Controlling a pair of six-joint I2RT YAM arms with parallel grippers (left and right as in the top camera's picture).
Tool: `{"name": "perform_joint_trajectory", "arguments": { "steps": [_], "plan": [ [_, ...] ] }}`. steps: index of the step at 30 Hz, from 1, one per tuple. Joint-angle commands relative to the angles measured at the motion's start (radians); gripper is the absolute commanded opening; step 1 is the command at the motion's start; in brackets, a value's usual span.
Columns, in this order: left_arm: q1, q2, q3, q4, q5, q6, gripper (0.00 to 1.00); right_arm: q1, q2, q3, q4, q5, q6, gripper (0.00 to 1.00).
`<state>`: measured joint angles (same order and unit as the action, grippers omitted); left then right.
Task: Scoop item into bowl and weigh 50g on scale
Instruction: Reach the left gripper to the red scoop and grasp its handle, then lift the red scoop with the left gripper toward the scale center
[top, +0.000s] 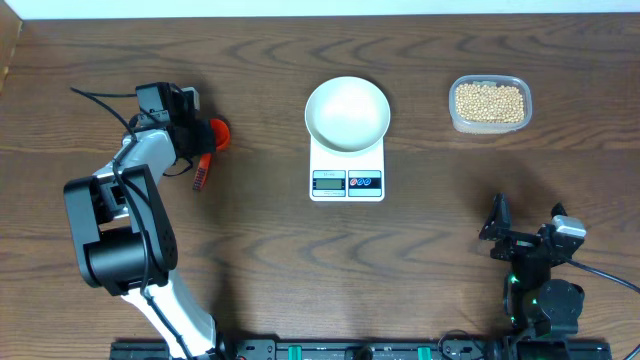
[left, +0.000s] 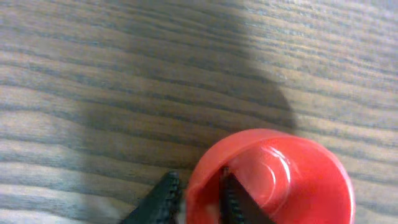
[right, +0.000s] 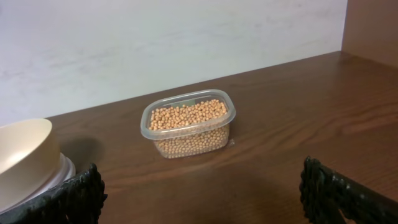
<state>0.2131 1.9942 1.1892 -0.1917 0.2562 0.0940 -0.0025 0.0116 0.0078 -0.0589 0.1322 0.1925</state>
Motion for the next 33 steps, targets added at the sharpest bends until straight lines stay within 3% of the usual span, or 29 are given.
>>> {"name": "perform_joint_trajectory", "arguments": {
  "steps": [1, 7, 15, 20, 24, 33],
  "plan": [
    [-0.001, 0.012, 0.011, 0.015, -0.006, -0.058, 0.08, 0.005, -0.007, -0.003, -0.002, 0.016, -0.014, 0.99],
    [-0.001, -0.022, 0.011, 0.056, -0.006, -0.287, 0.07, 0.005, -0.007, -0.003, -0.002, 0.016, -0.014, 0.99],
    [-0.001, -0.173, 0.012, 0.01, 0.103, -0.897, 0.07, 0.005, -0.007, -0.003, -0.002, 0.016, -0.014, 0.99],
    [-0.001, -0.264, 0.012, -0.119, 0.263, -1.172, 0.07, 0.005, -0.007, -0.003, -0.002, 0.016, -0.014, 0.99],
    [-0.001, -0.332, 0.012, -0.274, 0.364, -1.195, 0.07, 0.005, -0.007, -0.003, -0.002, 0.016, -0.014, 0.99],
    [-0.089, -0.444, 0.011, -0.624, 0.243, -1.097, 0.07, 0.005, -0.007, -0.003, -0.001, -0.008, 0.014, 0.99]
  ]
}}
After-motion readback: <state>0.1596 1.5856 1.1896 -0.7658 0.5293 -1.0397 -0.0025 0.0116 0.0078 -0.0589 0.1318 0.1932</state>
